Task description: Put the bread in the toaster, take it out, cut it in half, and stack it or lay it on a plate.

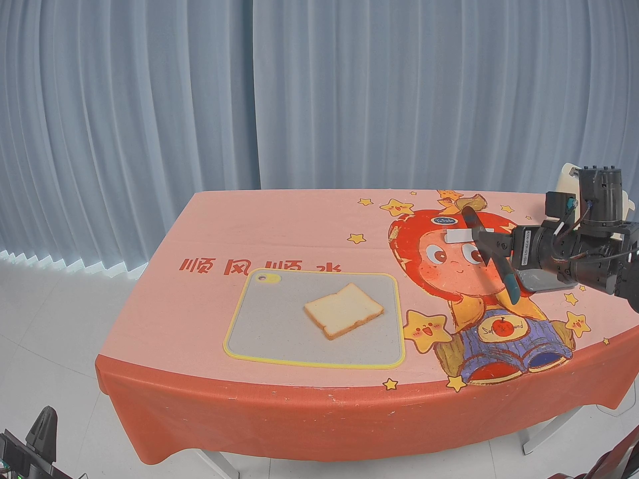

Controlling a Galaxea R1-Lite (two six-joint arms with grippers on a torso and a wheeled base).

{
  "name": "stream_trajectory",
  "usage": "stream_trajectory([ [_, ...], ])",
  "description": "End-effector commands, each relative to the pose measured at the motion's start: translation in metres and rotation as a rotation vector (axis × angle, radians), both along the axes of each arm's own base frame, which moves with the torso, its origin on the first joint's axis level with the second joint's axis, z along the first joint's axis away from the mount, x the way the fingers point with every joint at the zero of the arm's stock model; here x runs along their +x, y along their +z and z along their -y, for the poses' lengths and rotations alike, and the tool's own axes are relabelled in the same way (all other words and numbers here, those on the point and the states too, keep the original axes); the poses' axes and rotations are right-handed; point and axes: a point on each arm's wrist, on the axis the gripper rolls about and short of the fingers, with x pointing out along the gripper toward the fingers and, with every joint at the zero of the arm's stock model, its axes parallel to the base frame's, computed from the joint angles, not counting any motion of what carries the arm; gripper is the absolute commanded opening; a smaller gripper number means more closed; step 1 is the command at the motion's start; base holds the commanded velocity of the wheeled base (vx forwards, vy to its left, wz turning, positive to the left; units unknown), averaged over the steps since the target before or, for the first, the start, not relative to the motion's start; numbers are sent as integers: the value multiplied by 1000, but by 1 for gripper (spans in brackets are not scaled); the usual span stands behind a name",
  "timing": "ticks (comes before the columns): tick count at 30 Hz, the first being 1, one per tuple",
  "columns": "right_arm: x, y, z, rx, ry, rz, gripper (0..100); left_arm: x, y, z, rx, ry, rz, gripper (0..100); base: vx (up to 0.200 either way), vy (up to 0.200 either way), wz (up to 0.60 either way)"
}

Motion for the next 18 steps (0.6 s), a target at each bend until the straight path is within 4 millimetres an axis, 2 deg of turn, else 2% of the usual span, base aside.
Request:
stream_trajectory([
  [1, 7, -10, 2, -15, -12, -33, 100, 1, -5, 0, 0, 1, -20, 0, 0, 0, 0],
  [18, 33, -38, 21, -42, -73, -116, 100, 1, -5, 0, 0, 1, -18, 0, 0, 0, 0],
])
